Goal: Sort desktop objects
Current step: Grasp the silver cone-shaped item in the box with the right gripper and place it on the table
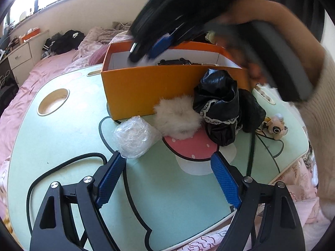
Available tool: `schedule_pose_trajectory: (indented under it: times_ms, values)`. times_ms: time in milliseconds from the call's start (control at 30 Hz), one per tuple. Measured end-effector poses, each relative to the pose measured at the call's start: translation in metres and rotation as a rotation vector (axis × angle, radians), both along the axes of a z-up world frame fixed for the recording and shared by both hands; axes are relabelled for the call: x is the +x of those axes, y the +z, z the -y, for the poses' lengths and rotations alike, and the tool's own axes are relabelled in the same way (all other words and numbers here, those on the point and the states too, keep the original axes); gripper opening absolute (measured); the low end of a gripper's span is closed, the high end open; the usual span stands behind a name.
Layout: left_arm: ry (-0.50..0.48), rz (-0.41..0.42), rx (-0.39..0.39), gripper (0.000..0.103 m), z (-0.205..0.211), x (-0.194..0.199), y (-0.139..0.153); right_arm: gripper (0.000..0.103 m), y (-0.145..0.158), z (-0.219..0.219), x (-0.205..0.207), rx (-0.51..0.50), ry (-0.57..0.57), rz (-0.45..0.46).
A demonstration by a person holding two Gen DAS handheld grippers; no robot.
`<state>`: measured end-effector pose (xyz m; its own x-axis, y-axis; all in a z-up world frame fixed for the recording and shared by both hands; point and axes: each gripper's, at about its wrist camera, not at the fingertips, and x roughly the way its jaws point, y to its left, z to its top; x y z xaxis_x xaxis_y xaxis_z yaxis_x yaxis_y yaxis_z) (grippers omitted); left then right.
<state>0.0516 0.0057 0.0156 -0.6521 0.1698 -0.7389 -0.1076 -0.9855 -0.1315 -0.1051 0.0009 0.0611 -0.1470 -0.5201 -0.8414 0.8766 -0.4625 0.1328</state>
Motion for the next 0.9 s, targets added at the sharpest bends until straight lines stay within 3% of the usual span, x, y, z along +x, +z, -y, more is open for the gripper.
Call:
schedule_pose_trajectory:
  times_ms: [100,167,200,267,367,467,567,600,733,900]
  values:
    - [0.001,0.002,-0.008,0.084,-0.001,-0.001,0.000,0.030,0.029,-0.053,0.015,-0.133,-0.059,-0.087]
    - [0.001,0.004,-0.021,0.085,-0.003,-0.001,0.000,0.030,0.035,-0.100,0.030,-0.225,-0.079,-0.083]
    - [0.000,0.005,-0.023,0.086,-0.005,-0.001,-0.001,0.030,0.035,-0.100,0.030,-0.225,-0.079,-0.083]
    - [-0.003,0.006,-0.026,0.087,-0.005,-0.003,0.000,0.030,0.023,-0.154,0.044,-0.264,-0.158,-0.066]
    - [0.001,0.010,-0.057,0.088,-0.006,-0.009,-0.002,0.030,0.001,-0.192,0.046,-0.266,-0.246,-0.038]
    - [0.004,0.014,-0.091,0.088,-0.008,-0.012,-0.004,0.030,-0.026,-0.209,0.037,-0.266,-0.314,0.022]
    - [0.004,0.014,-0.089,0.088,-0.008,-0.011,-0.003,0.030,-0.032,-0.213,0.037,-0.276,-0.328,0.030]
    - [0.007,0.013,-0.079,0.088,-0.006,-0.011,-0.003,0.032,-0.033,-0.213,0.039,-0.307,-0.345,0.020]
    - [0.046,0.012,-0.029,0.088,0.006,-0.012,-0.001,0.066,-0.022,-0.233,0.044,-0.450,-0.339,0.016]
    - [0.070,-0.013,-0.016,0.088,0.015,-0.009,0.006,0.066,-0.018,-0.257,0.056,-0.465,-0.331,-0.057]
